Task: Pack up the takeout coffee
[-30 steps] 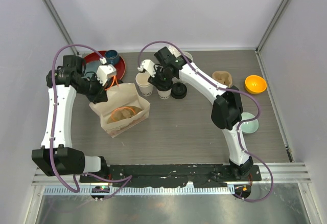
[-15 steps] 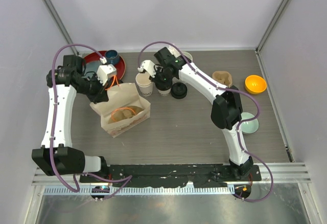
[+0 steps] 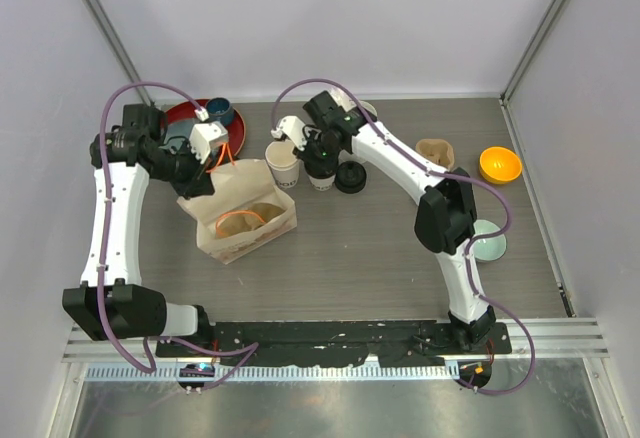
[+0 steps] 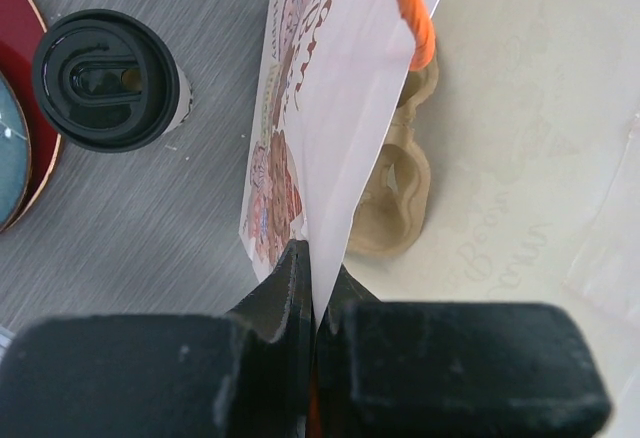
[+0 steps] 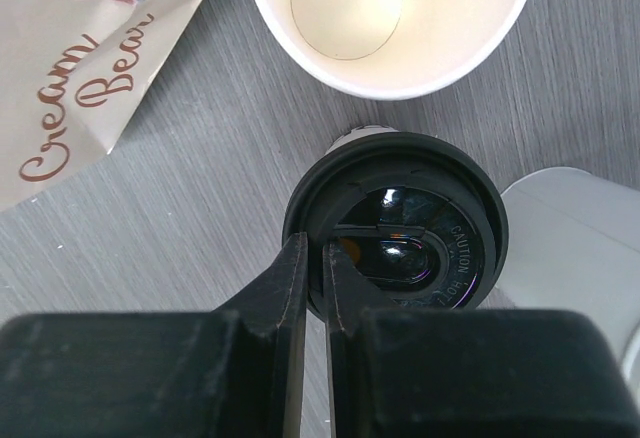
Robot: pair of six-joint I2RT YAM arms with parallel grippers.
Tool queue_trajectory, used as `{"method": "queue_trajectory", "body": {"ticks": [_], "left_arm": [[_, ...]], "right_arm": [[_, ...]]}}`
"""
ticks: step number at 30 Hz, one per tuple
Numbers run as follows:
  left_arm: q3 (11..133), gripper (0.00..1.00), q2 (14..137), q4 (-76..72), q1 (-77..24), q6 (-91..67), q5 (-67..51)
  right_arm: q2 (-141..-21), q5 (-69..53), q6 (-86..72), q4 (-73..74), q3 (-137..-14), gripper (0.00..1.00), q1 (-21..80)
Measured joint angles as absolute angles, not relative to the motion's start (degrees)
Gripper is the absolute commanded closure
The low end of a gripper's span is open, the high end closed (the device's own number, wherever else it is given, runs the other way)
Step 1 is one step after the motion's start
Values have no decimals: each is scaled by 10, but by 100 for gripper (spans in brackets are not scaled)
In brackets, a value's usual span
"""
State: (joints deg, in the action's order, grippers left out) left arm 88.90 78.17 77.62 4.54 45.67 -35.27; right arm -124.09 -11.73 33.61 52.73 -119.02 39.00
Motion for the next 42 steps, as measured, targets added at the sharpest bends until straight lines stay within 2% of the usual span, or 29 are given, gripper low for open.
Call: {"method": "queue_trajectory", "body": {"ticks": [9, 25, 31, 34, 35, 37, 38, 42], "left_arm": [[890, 100, 782, 776, 27, 448, -367], [890, 100, 799, 775, -203, 337, -357], [890, 100, 843, 775, -251, 311, -356], [899, 87, 868, 775, -265, 301, -354], [903, 77, 875, 774, -268, 299, -354], [913, 66, 884, 774, -272, 296, -353], [919, 57, 886, 775, -273, 292, -351], [948, 41, 886, 775, -274, 284, -339]], "right_arm": [[-1156, -117, 280, 559, -1188, 99, 390], [-890, -53, 152, 639, -1214, 99, 415], [-805, -82, 117, 653, -1221, 99, 437], [-783, -118, 114, 662, -1239, 99, 439], [-778, -138, 115, 662, -1242, 99, 439], [-770, -178, 116, 665, -1242, 99, 440], [-768, -200, 117, 667, -1242, 99, 442], [-768, -240, 119, 675, -1228, 99, 448]]}}
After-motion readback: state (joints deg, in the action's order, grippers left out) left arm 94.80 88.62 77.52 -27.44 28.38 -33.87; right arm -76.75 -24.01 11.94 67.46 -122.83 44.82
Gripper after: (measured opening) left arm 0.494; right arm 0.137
